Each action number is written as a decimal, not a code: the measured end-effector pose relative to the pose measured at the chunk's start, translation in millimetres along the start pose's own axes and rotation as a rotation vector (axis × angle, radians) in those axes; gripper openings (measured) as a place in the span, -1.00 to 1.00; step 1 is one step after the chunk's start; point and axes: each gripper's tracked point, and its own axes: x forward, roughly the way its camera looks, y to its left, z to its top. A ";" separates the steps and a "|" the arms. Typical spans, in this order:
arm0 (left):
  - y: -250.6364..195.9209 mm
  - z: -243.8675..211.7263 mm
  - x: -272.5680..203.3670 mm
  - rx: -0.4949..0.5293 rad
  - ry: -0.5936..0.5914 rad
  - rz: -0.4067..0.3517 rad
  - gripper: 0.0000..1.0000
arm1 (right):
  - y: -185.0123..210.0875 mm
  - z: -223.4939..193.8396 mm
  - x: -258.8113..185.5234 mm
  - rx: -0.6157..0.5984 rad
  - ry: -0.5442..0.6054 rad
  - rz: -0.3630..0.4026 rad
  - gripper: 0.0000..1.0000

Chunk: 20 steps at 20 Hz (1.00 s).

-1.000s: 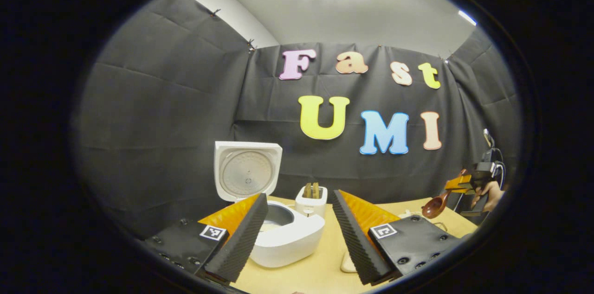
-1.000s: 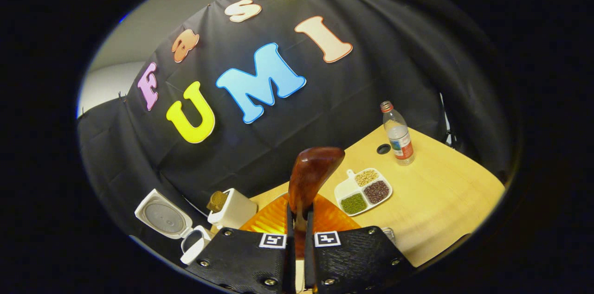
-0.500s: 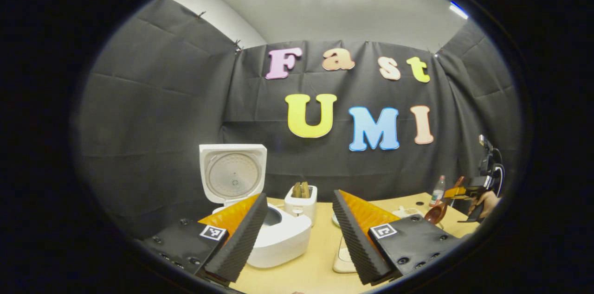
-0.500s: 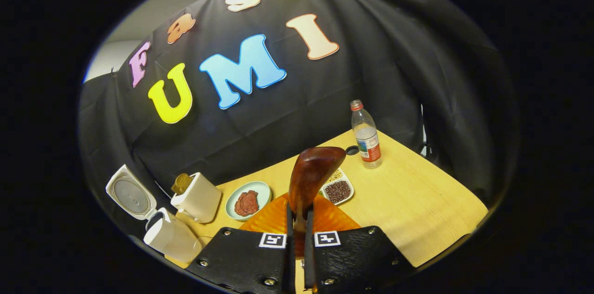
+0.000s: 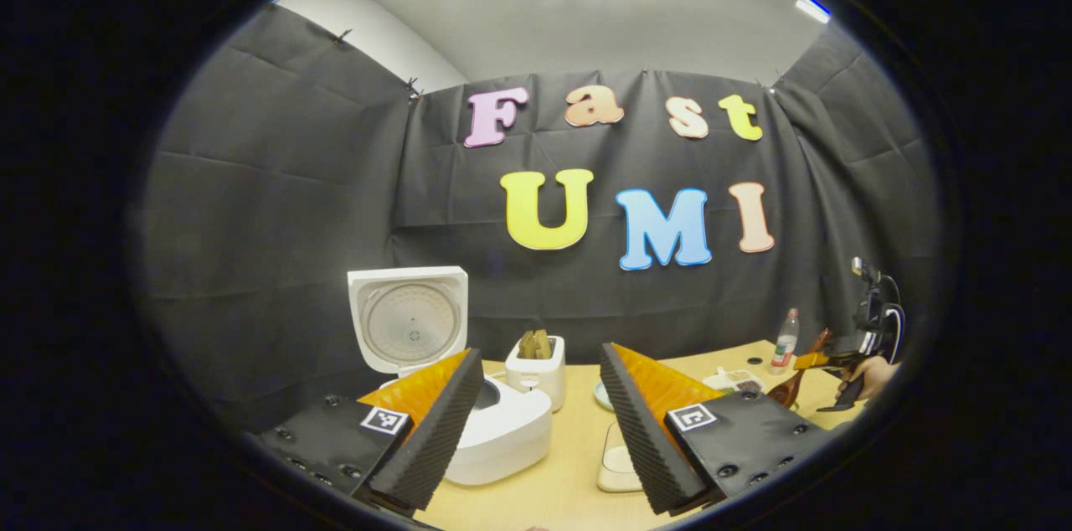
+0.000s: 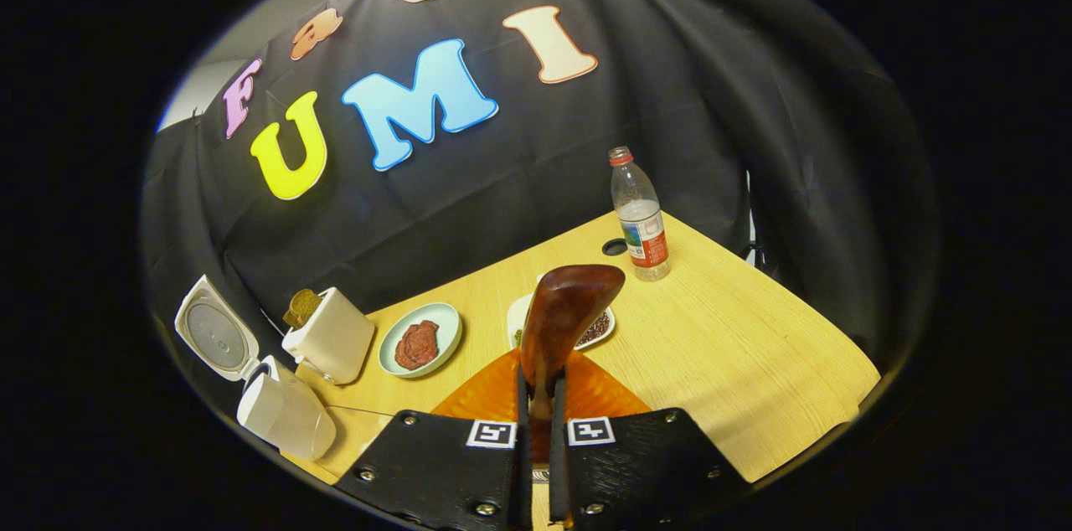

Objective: Close the left gripper, press the button to open the rice cooker; take a wooden spoon from the chopstick holder with the right hand, scoop a spoonful of rice and pour it into the rice cooker, then put the wooden spoon back into the chopstick holder.

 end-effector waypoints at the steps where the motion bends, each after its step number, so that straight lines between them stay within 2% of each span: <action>1: -0.1 0.6 -0.2 0.001 -0.002 0.000 0.94 | -1.1 -3.5 1.9 -0.001 0.009 -0.003 -0.82; 6: 2.2 0.5 -3.4 -0.005 -0.006 0.011 0.94 | -1.6 -17.2 4.6 -0.002 0.037 -0.010 -0.76; 8: 3.5 0.7 -2.9 -0.008 -0.007 0.013 0.94 | -2.5 -7.8 2.3 0.003 0.012 -0.002 -0.64; 10: 5.3 0.8 -1.4 -0.016 -0.008 0.013 0.94 | -7.6 3.1 -5.6 -0.014 -0.028 -0.022 -0.32; 13: 7.0 1.9 0.2 -0.028 -0.014 0.010 0.94 | -18.7 19.8 -18.7 -0.081 -0.087 -0.079 0.75; 14: 8.4 1.8 3.2 -0.029 -0.016 0.011 0.94 | -22.8 27.5 -24.6 -0.103 -0.113 -0.101 0.92; 20: 22.8 2.5 19.0 -0.021 -0.021 0.021 0.90 | -9.3 71.6 -67.5 -0.247 -0.234 -0.122 0.96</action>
